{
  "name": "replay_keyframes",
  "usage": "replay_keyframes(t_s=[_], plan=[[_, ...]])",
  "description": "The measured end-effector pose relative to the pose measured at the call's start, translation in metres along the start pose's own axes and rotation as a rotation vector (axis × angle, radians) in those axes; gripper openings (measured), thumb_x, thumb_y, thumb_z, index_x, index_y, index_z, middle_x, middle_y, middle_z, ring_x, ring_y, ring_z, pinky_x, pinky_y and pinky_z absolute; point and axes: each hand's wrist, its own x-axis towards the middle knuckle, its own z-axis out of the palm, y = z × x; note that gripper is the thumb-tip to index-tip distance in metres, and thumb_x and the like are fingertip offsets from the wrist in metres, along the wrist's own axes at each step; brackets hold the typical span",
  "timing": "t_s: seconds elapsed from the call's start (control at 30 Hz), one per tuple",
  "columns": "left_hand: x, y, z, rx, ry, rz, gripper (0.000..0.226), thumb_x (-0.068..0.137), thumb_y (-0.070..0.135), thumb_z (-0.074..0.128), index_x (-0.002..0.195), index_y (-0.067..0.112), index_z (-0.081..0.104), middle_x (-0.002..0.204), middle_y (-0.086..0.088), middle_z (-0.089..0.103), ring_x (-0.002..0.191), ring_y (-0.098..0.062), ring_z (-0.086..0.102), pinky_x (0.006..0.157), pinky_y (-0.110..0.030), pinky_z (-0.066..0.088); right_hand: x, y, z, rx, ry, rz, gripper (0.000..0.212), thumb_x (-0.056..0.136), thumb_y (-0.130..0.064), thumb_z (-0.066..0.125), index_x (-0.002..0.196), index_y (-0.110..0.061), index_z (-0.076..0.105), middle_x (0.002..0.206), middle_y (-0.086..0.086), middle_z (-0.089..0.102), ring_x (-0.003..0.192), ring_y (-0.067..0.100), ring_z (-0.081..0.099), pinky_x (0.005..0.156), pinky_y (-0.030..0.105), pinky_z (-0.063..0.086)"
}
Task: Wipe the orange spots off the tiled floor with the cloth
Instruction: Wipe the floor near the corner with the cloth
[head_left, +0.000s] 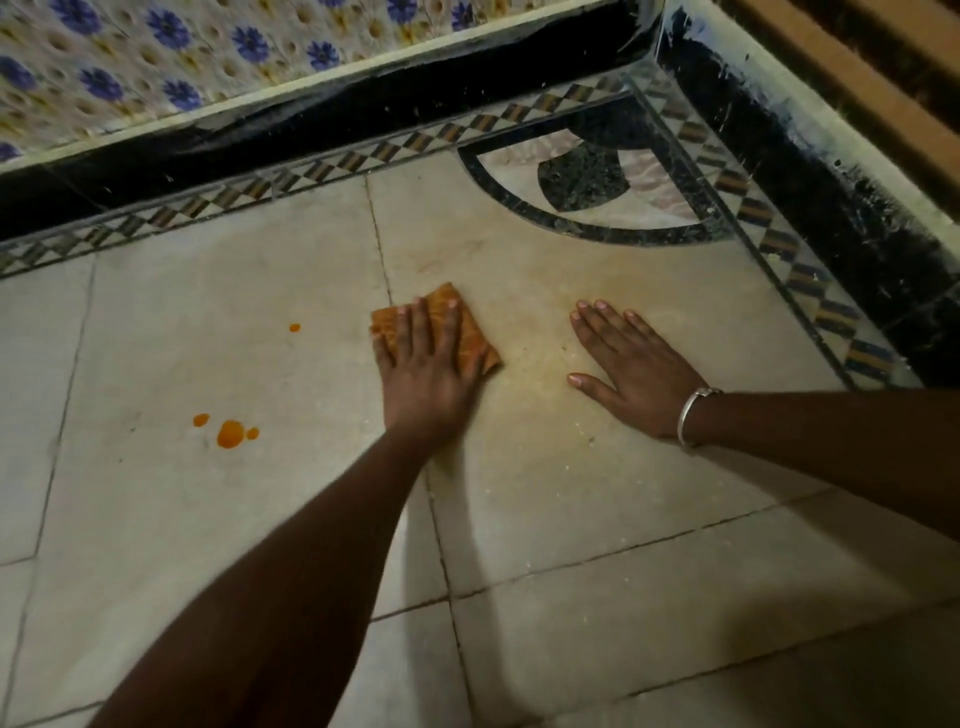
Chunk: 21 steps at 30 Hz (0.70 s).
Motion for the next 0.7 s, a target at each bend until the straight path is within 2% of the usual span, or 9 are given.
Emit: replay_keyframes(t_s=[0.2,0.33,0.37,0.43,0.47,0.53,0.6,0.63,0.7], plan=[[-0.07,-0.021,-0.001,0.068,0.054,-0.216,0.072,0.108,0.057,0.009,0.166,0.015,0.009,0.171,-0.023,0.01,0.16,-0.04,0.006,0.127,-0.061,0.006,-0.001,0.0,-0.002,0.027,-0.044,0.003,0.087,0.092,-0.07,-0.001,0.16,-0.016,-0.001,0.169,0.004,-0.003,0.155,0.019,-0.003,0.125,0.037,0.0],[-0.117,0.0,-0.008,0.196,-0.145,-0.293,0.067,0.109,0.036,0.023,0.163,-0.001,0.009,0.166,-0.035,0.015,0.155,-0.051,0.018,0.122,-0.065,0.024,0.0,-0.004,-0.007,0.057,-0.113,0.036,0.094,0.085,-0.075,-0.006,0.16,-0.018,-0.007,0.168,0.003,-0.01,0.155,0.019,-0.009,0.125,0.039,-0.001],[-0.128,0.008,-0.009,0.185,-0.147,-0.302,0.065,0.108,0.03,0.028,0.16,-0.007,0.016,0.161,-0.041,0.022,0.15,-0.056,0.028,0.115,-0.069,0.033,0.001,-0.007,-0.01,0.067,-0.128,0.043,0.094,0.086,-0.075,-0.003,0.16,-0.018,-0.007,0.168,0.003,-0.011,0.155,0.019,-0.01,0.125,0.04,-0.001],[-0.148,0.026,-0.004,0.156,-0.23,-0.275,0.06,0.094,0.015,0.061,0.141,-0.018,0.044,0.135,-0.052,0.048,0.121,-0.067,0.055,0.083,-0.076,0.052,0.001,-0.01,-0.014,0.088,-0.17,0.069,0.09,0.089,-0.073,0.005,0.16,-0.018,-0.007,0.168,0.003,-0.013,0.154,0.019,-0.01,0.125,0.041,-0.001],[-0.157,0.034,-0.002,0.12,-0.312,-0.308,0.067,0.079,0.01,0.082,0.131,-0.019,0.052,0.122,-0.052,0.057,0.106,-0.067,0.063,0.069,-0.075,0.055,-0.001,-0.012,-0.015,0.09,-0.19,0.077,0.087,0.092,-0.07,0.009,0.16,-0.018,-0.007,0.168,0.003,-0.013,0.154,0.019,-0.01,0.125,0.041,-0.001],[-0.175,0.05,0.018,0.066,-0.41,-0.292,0.08,0.056,0.01,0.099,0.121,-0.016,0.06,0.11,-0.049,0.064,0.093,-0.064,0.068,0.058,-0.07,0.056,-0.004,-0.014,-0.018,0.099,-0.232,0.088,0.082,0.097,-0.066,0.015,0.16,-0.019,-0.007,0.167,0.003,-0.015,0.154,0.019,-0.011,0.125,0.041,-0.001],[-0.194,0.085,-0.008,0.071,-0.456,-0.183,0.065,0.062,0.015,0.097,0.115,-0.009,0.069,0.106,-0.043,0.068,0.087,-0.057,0.072,0.056,-0.061,0.059,-0.006,-0.017,-0.021,0.105,-0.263,0.083,0.08,0.099,-0.064,0.018,0.16,-0.02,-0.008,0.167,0.003,-0.016,0.154,0.019,-0.011,0.125,0.04,-0.001],[-0.198,0.097,-0.036,0.07,-0.473,-0.076,0.052,0.076,0.016,0.088,0.12,-0.005,0.067,0.111,-0.037,0.07,0.09,-0.051,0.073,0.062,-0.055,0.059,-0.007,-0.017,-0.023,0.104,-0.274,0.079,0.08,0.098,-0.065,0.018,0.16,-0.02,-0.007,0.167,0.003,-0.015,0.154,0.02,-0.011,0.125,0.041,0.0],[-0.192,0.099,-0.053,-0.1,-0.312,-0.067,0.033,0.101,0.015,0.061,0.13,0.003,0.054,0.12,-0.022,0.069,0.102,-0.04,0.069,0.079,-0.046,0.053,-0.008,-0.016,-0.026,0.101,-0.303,0.067,0.081,0.096,-0.066,0.016,0.16,-0.02,-0.005,0.167,0.004,-0.014,0.154,0.021,-0.01,0.125,0.042,0.002]])
